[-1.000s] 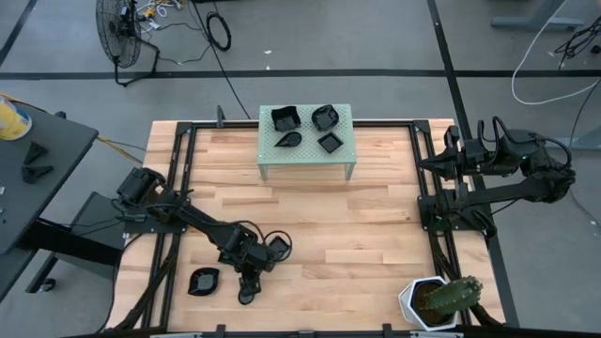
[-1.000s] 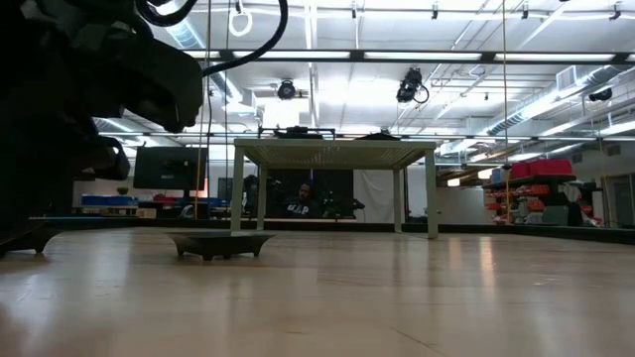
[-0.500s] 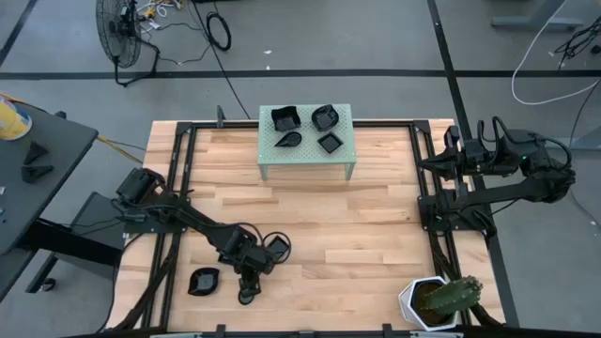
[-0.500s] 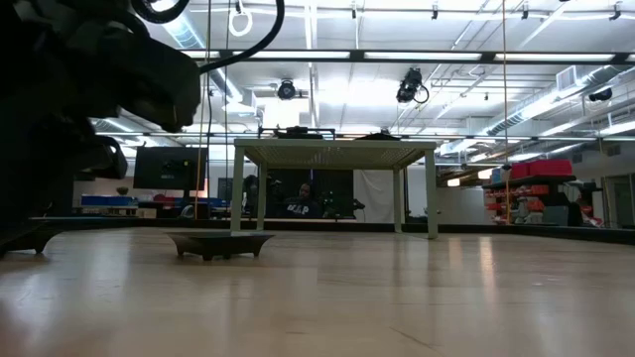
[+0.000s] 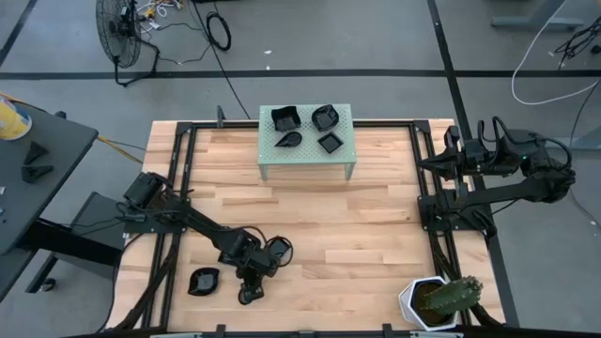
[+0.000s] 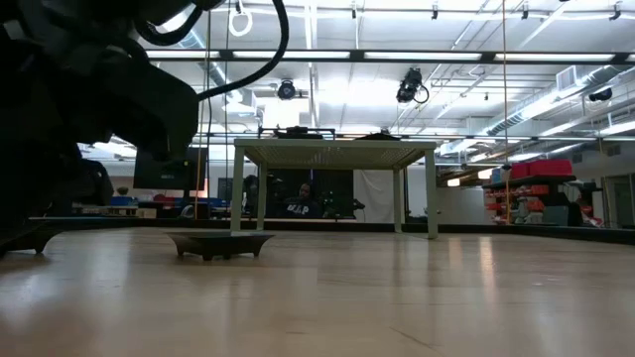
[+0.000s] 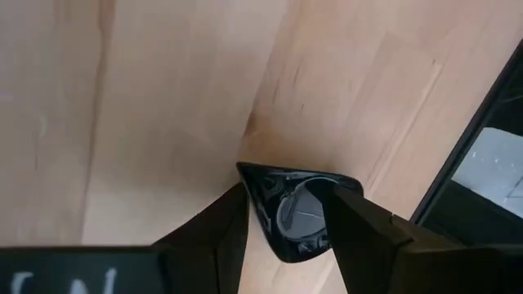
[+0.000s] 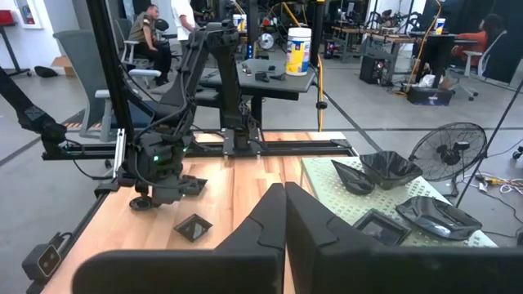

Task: Pick & Place Mini shaped plates
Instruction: Stack the drop shaped plate on top of the drop shaped plate on the shelf

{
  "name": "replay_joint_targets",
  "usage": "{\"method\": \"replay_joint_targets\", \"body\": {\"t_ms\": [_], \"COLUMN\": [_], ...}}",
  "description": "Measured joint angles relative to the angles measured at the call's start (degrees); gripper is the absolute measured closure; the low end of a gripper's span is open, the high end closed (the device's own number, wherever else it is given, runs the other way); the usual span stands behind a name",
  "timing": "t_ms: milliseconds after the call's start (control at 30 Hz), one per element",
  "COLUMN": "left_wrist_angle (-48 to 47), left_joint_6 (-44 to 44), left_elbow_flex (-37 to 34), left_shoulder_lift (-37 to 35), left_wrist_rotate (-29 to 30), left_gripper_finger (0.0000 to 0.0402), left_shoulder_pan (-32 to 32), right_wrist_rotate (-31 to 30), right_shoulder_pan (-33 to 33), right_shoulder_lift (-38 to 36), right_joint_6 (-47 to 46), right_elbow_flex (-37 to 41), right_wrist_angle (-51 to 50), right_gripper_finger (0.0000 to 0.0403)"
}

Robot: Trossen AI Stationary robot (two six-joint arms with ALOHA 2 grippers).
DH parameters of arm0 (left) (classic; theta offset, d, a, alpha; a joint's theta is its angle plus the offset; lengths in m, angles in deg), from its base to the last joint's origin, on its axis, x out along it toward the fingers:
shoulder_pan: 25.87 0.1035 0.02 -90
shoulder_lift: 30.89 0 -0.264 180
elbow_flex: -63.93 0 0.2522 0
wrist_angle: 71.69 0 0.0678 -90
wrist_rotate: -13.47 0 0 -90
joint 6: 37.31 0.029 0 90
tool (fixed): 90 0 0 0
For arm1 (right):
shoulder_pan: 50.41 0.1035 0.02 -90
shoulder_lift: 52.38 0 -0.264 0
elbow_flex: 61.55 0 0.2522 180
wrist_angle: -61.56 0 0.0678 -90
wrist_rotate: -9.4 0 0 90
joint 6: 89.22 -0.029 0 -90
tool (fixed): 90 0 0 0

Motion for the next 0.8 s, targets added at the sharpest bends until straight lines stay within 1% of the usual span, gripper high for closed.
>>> {"method": "replay_joint_targets", "body": {"t_ms": [133, 400, 500, 800], "left_wrist_angle": [0.04, -0.24, -0.23, -0.25], "left_joint_6": [-0.15, -0.18, -0.18, -0.18], "left_elbow_flex": [0.00, 0.00, 0.00, 0.00], "left_shoulder_lift": [0.05, 0.07, 0.07, 0.09], "left_wrist_rotate": [-0.61, -2.25, -2.32, -2.34], "left_gripper_finger": [0.0254, 0.0328, 0.0349, 0.0387], "left_shoulder_pan": [0.17, 0.15, 0.15, 0.24], "right_wrist_rotate": [0.00, -0.02, 0.00, -0.01], "right_shoulder_pan": [-0.01, 0.00, -0.02, 0.00], "right_shoulder_lift": [0.00, -0.01, 0.00, 0.00], "right_joint_6": [0.00, 0.00, 0.00, 0.00], "right_elbow_flex": [0.00, 0.00, -0.01, -0.02], "right_wrist_angle": [-0.01, -0.02, -0.01, 0.00], "right_gripper_finger": [0.0399, 0.0399, 0.0399, 0.0399]}}
